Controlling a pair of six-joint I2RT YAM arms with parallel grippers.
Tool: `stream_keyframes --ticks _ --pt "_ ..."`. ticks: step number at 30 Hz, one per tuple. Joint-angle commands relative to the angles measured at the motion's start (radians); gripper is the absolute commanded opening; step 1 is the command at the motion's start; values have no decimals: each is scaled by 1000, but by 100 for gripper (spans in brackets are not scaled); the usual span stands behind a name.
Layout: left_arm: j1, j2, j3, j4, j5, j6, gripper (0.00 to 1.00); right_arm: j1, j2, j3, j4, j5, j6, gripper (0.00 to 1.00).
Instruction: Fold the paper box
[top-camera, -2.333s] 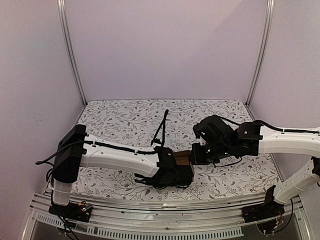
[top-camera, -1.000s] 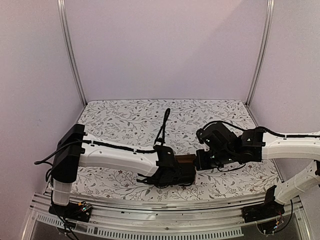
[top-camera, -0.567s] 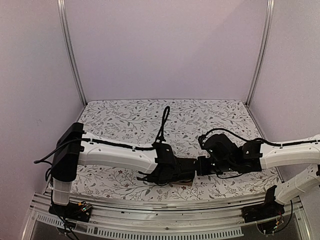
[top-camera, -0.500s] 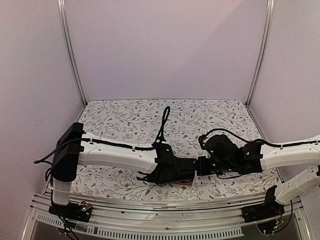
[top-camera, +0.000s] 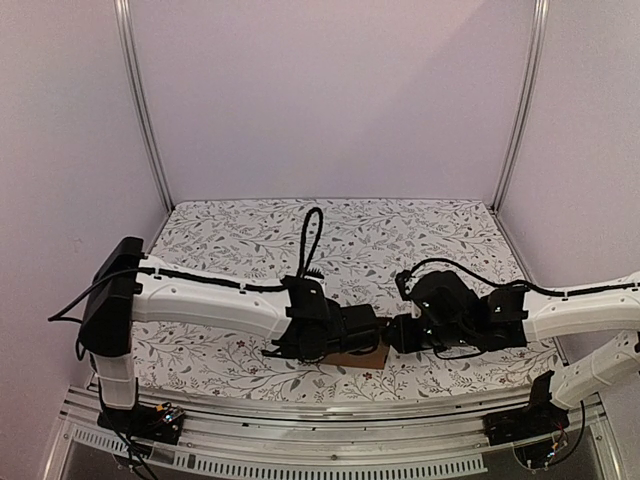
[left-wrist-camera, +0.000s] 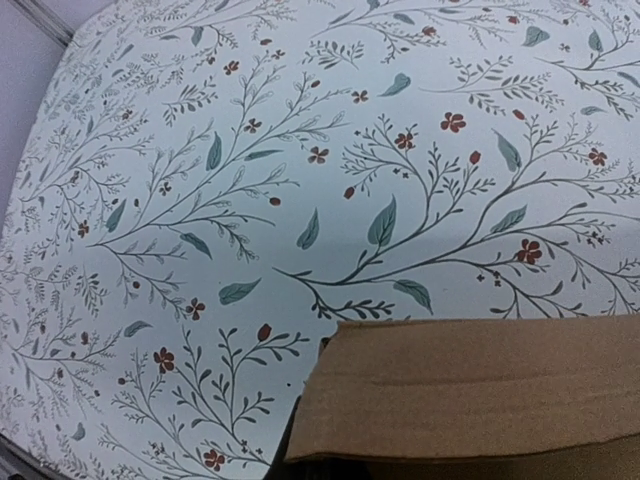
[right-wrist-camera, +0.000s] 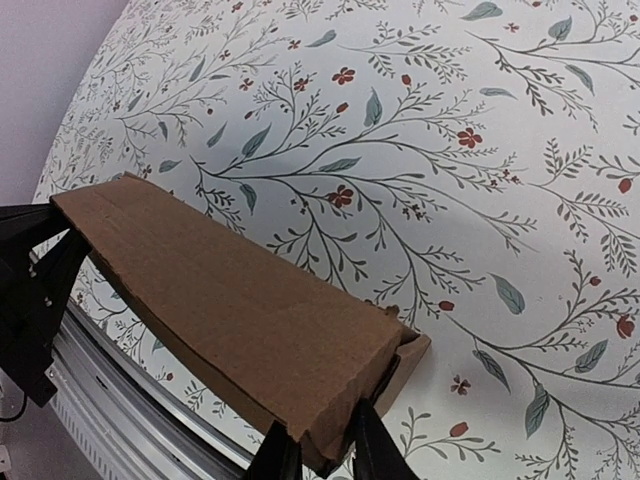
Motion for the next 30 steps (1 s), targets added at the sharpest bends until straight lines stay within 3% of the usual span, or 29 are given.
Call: stream_keyframes --ticks 1,14,22,30 --pt "14 65 -49 109 271 31 0 15 -17 -11 -29 -29 -22 21" --pt "28 71 -70 126 299 53 0 15 -74 138 -223 125 -61 40" --pt "28 58 -86 128 302 41 0 14 -36 202 -284 180 -99 35" --pt "23 53 -95 128 305 34 0 14 7 184 -263 135 -106 28"
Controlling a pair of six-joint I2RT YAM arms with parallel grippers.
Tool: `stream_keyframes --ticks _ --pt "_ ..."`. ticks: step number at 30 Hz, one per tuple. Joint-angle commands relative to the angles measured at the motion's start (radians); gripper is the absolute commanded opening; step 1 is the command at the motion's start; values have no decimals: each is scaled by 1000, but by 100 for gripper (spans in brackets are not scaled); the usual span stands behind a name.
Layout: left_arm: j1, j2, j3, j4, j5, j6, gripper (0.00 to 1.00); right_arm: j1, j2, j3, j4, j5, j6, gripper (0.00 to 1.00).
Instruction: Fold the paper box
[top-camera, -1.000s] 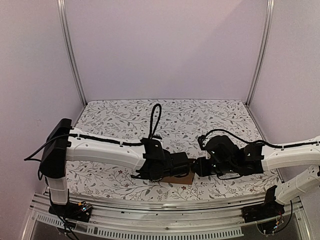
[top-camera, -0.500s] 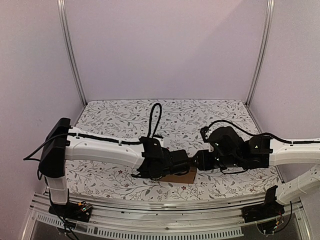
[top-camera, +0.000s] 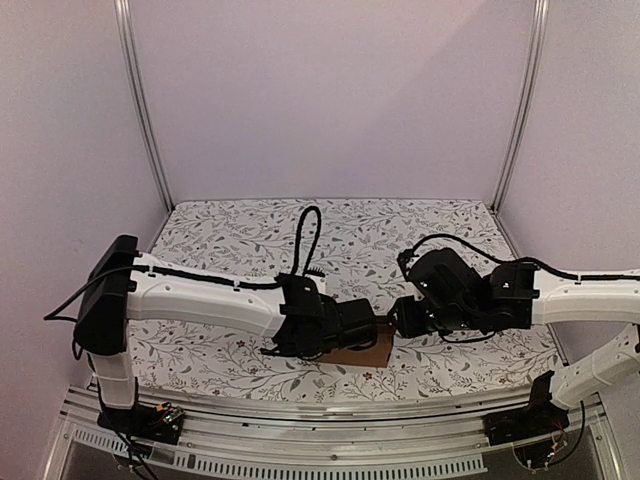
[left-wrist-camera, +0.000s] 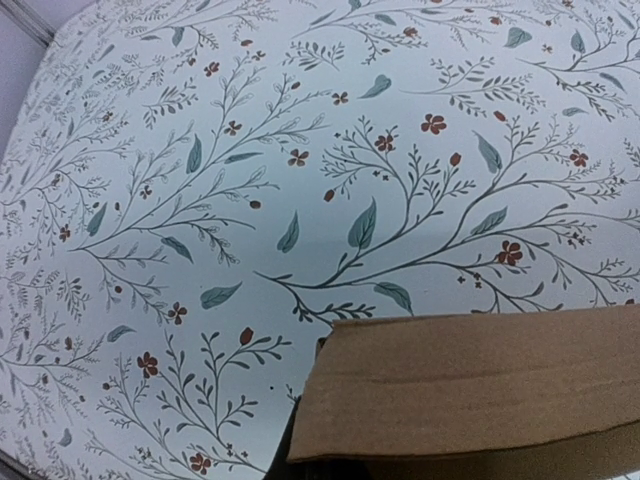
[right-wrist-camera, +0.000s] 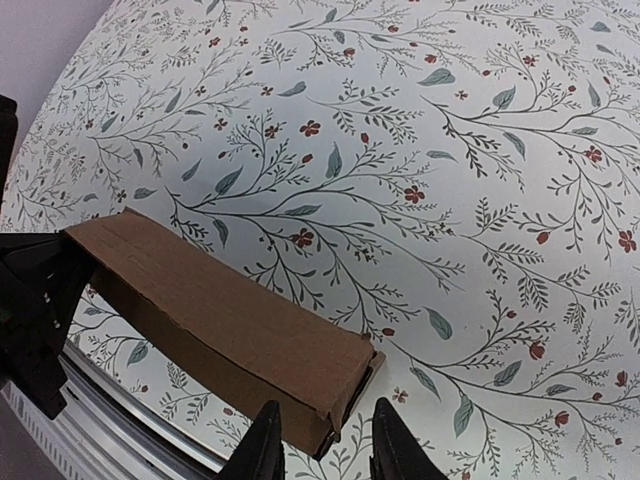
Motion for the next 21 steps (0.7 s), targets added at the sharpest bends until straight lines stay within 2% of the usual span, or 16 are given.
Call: stream_keyframes --ticks 1,14,18,21 --pt "4 80 -66 53 272 -8 0 8 21 -4 -9 -12 -5 28" --pt "-2 81 -67 55 274 -11 0 7 54 -33 23 -37 -9 13" --pt "-5 77 -71 54 273 -14 0 8 63 -36 28 -37 -11 0" --pt "-6 76 -71 54 272 -18 0 13 71 -39 29 -30 -5 0"
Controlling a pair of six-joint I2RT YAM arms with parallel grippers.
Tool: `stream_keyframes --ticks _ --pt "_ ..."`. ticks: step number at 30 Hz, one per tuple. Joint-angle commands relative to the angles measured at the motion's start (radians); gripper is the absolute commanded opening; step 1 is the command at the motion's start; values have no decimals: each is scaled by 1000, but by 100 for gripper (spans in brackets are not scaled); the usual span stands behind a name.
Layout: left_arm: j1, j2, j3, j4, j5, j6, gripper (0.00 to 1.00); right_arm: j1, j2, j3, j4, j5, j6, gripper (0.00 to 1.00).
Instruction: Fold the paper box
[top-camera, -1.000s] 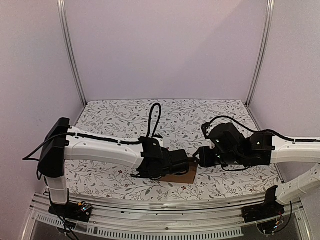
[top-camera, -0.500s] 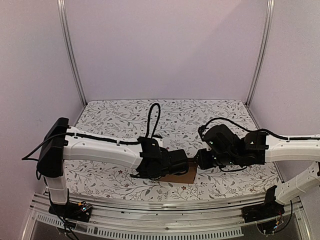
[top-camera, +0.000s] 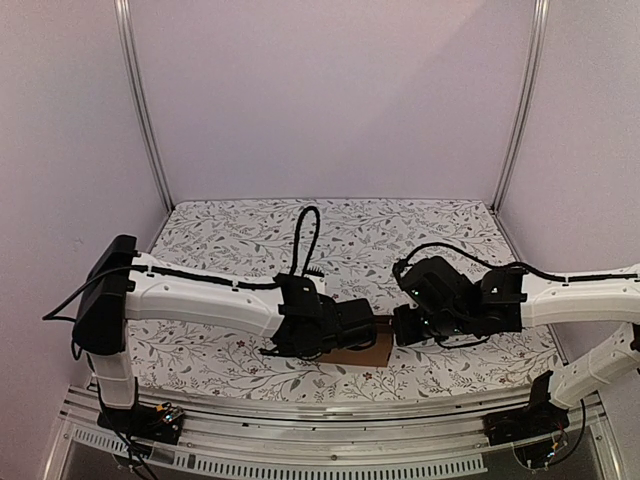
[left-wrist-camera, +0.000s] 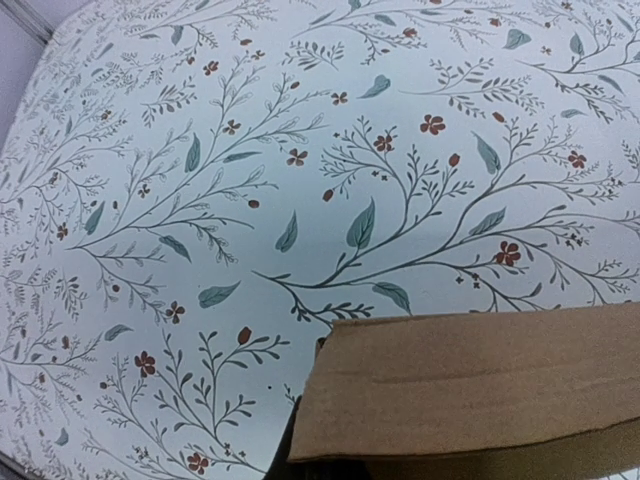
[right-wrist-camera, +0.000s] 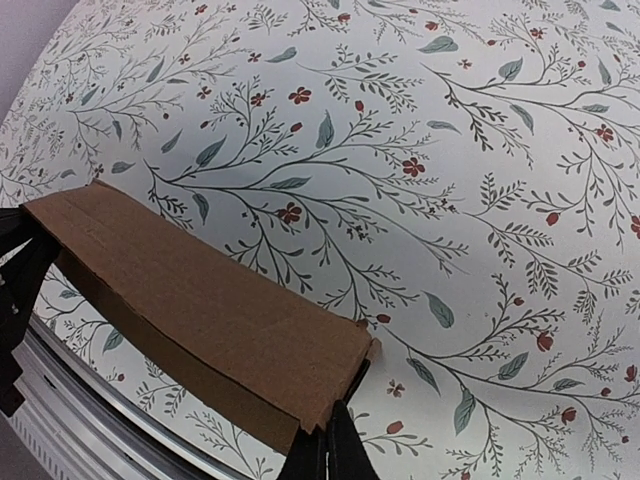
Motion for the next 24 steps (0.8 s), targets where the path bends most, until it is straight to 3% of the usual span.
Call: stream_keyframes --ticks 1,11,21,24 --pt "-3 84 -60 45 270 -15 0 17 17 -18 14 4 6 0" --pt "-6 87 -57 55 280 -11 0 116 28 -45 -27 103 70 0" --pt "-2 20 -86 54 302 30 1 150 50 -71 -47 107 133 0" --pt "1 -9 -97 61 316 67 21 150 58 -64 -43 118 134 0"
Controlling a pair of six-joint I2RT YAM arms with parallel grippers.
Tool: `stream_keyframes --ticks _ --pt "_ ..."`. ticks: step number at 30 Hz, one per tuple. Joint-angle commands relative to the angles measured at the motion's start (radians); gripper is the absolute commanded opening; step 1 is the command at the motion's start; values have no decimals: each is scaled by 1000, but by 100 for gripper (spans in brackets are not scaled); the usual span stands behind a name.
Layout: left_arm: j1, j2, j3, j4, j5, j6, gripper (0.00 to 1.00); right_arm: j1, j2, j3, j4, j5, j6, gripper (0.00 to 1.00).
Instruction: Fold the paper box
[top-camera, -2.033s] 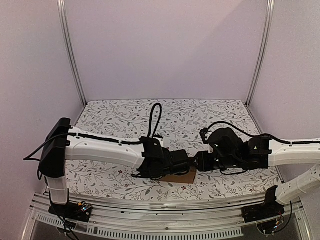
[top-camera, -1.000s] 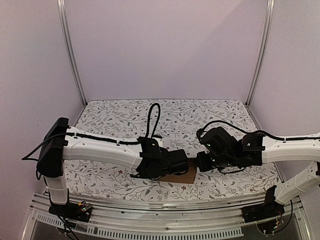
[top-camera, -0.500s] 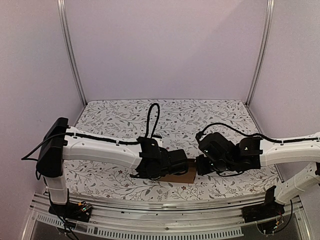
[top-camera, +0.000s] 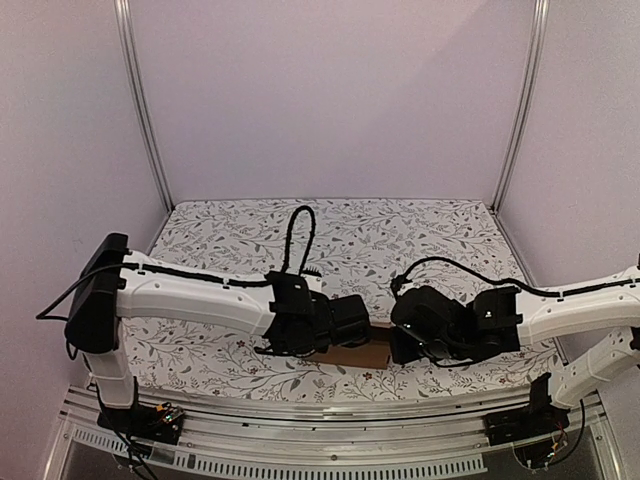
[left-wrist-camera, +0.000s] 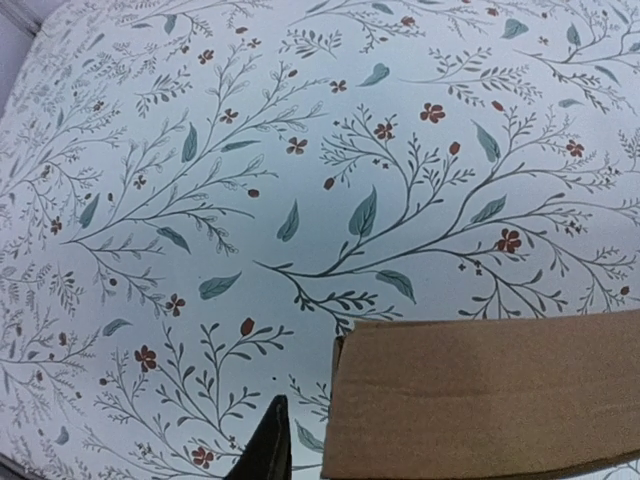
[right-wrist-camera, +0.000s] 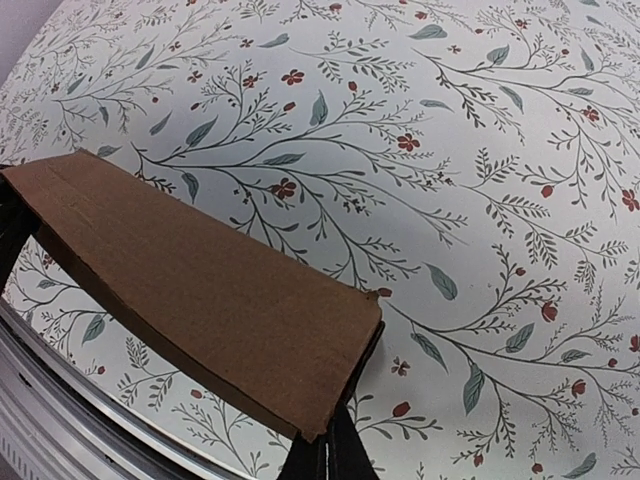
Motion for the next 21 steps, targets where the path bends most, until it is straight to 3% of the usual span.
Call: stream_keyframes --ticks 1,10,16,21 --pt "-2 15 -68 28 284 53 25 16 44 -19 -51 -23 29 0" --pt "-2 -148 -166 83 390 207 61 14 100 4 -69 13 50 0" --pt "20 -325 -262 171 537 341 69 14 144 23 -61 23 40 0" --pt "94 -450 -300 234 731 456 70 15 159 30 -51 32 20 0"
